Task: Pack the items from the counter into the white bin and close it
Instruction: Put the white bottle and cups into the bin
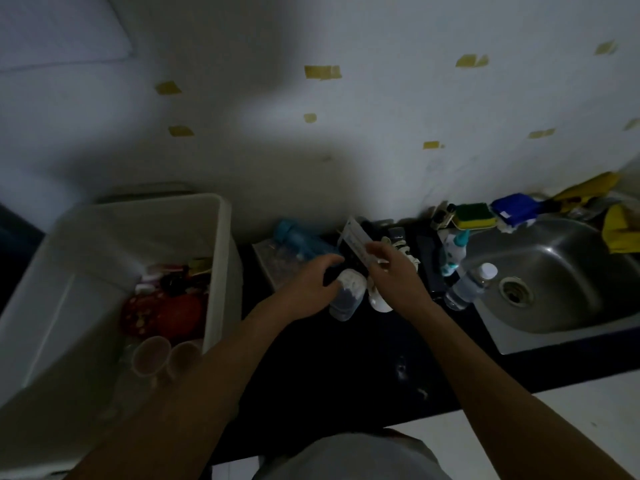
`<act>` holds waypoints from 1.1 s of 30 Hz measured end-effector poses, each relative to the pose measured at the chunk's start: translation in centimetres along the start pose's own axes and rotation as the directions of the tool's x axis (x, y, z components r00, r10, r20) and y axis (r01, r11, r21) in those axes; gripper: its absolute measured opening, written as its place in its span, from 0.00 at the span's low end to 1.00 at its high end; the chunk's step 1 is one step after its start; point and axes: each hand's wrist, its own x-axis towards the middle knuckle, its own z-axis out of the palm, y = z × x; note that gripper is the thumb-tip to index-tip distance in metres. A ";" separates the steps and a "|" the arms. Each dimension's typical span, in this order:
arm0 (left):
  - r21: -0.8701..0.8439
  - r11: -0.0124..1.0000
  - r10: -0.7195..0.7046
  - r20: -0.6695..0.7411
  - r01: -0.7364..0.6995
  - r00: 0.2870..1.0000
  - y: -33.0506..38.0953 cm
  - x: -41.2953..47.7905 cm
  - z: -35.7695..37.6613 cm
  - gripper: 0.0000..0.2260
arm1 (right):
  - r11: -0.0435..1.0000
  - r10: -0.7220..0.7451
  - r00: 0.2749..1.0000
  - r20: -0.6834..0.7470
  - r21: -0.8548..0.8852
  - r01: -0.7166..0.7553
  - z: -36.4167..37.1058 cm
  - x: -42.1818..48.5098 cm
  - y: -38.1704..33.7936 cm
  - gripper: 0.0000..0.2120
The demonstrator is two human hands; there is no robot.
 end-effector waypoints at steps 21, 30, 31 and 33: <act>-0.104 0.985 -0.137 0.003 0.137 0.991 1.6 1.4 6.3 0.12 | 0.843 0.041 0.959 0.279 -0.525 0.117 -3.3 4.0 6.9 0.33; -0.167 0.983 -0.078 0.006 0.078 0.997 1.5 0.8 5.1 0.15 | 0.894 -0.066 0.976 0.205 -0.423 0.150 -3.5 1.8 3.6 0.37; -0.183 0.980 -0.071 0.009 0.072 0.997 1.6 0.8 5.0 0.15 | 0.899 -0.072 0.975 0.211 -0.410 0.155 -3.5 1.6 2.9 0.38; -0.197 0.979 -0.054 -0.007 0.052 0.999 1.8 0.5 4.6 0.16 | 0.904 -0.095 0.971 0.218 -0.390 0.176 -3.5 1.2 1.7 0.38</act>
